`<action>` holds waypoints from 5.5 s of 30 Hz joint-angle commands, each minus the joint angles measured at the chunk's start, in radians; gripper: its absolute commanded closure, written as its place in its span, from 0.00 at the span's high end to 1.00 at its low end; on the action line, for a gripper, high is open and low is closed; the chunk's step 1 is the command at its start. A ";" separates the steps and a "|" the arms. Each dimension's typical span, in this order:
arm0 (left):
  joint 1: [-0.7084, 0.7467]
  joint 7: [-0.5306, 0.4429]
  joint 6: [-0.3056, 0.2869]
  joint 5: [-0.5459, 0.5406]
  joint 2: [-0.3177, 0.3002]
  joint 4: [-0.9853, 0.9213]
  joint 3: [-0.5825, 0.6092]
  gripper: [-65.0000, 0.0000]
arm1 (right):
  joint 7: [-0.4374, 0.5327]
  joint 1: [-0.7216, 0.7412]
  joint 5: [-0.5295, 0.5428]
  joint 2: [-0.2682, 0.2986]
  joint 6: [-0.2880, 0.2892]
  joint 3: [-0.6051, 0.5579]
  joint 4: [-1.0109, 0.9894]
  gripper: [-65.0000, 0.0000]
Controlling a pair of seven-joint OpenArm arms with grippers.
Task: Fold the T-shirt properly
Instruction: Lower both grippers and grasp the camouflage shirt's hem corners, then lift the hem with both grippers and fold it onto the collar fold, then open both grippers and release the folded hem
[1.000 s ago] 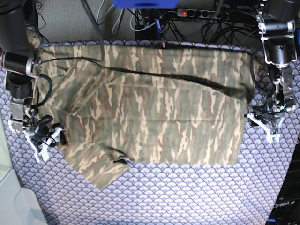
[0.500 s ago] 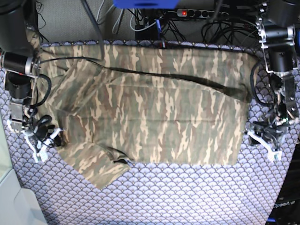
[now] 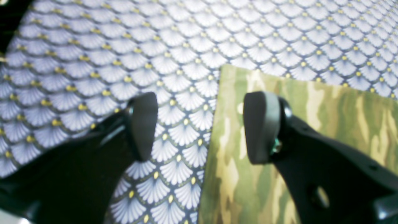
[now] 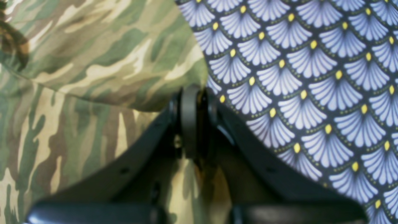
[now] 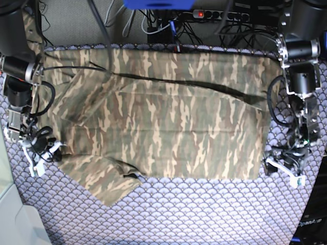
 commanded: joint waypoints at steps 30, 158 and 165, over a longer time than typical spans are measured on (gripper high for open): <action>-0.174 -0.341 0.014 -0.007 0.064 -0.452 0.307 0.65 | 0.021 0.004 0.015 0.018 0.011 0.001 0.018 0.00; 0.771 0.283 0.003 -0.007 0.087 0.790 -0.248 0.01 | -0.395 -1.191 0.235 -0.246 0.011 0.401 1.440 0.00; 0.777 0.285 0.003 -0.006 0.087 0.790 -0.250 0.19 | -0.479 -1.188 0.235 -0.232 0.011 0.397 1.440 0.15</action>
